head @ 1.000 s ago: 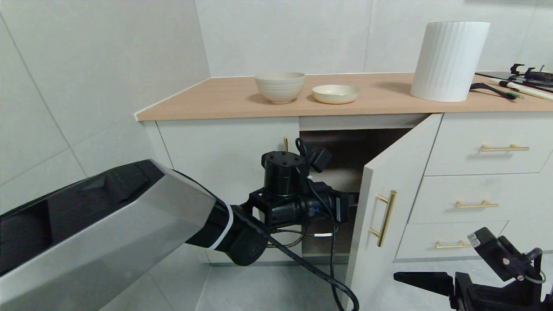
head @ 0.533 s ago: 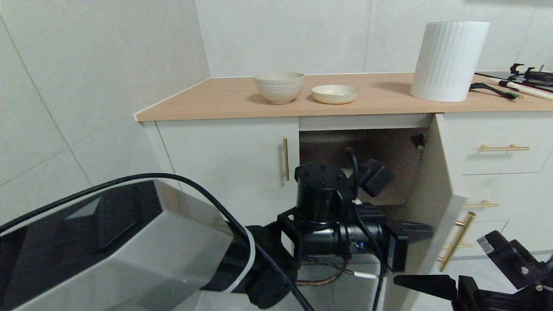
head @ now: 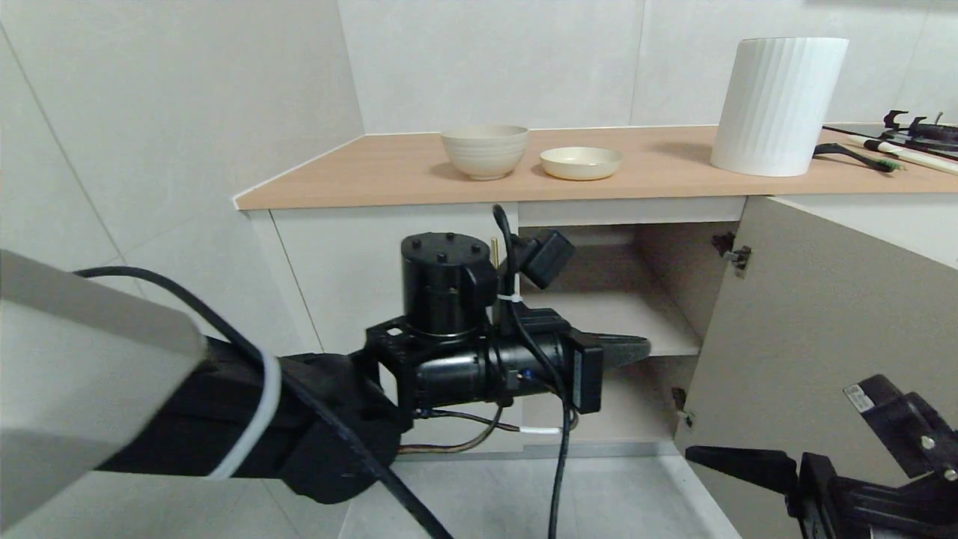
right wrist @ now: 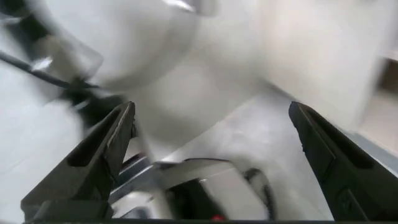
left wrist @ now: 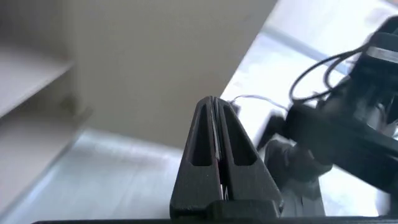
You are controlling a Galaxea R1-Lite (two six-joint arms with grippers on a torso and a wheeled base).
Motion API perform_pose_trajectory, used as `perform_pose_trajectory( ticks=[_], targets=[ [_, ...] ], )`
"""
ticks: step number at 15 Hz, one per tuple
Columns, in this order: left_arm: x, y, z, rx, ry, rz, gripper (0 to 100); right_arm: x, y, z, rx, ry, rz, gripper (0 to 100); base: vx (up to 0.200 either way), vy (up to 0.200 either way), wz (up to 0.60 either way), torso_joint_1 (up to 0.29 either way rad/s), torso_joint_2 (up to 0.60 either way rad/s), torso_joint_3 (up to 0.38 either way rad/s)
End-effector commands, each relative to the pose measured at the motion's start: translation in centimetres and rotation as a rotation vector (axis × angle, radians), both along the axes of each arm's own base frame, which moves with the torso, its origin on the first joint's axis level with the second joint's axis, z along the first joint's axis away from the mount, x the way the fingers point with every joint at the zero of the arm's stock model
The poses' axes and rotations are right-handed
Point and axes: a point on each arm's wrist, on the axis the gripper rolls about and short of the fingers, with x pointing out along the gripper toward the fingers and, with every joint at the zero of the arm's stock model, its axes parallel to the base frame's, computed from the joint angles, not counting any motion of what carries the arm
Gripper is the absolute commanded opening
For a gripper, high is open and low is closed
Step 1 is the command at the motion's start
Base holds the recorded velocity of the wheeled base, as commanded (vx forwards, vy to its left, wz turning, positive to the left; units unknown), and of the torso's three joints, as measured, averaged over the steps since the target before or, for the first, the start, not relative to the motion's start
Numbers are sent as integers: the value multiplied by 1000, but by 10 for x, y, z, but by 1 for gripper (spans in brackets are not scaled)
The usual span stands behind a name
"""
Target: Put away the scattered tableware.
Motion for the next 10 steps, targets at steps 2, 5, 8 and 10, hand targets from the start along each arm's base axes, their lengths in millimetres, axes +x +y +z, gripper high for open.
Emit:
perform_pose_trajectory(
  ticks=[2, 5, 8, 10],
  targets=[
    [-65, 118, 90, 97, 70, 271, 0, 20, 9, 21, 8, -48, -158, 100, 0, 0, 0, 0, 0, 0],
    [-102, 164, 92, 184, 120, 455, 0, 45, 19, 67, -89, -143, -446, 100, 0, 0, 0, 0, 0, 0],
    [-128, 196, 84, 133, 76, 548, 0, 45, 19, 102, -90, -171, -524, 100, 0, 0, 0, 0, 0, 0],
    [-134, 205, 80, 125, 73, 584, 0, 40, 14, 109, -159, -114, -513, 100, 0, 0, 0, 0, 0, 0]
  ],
)
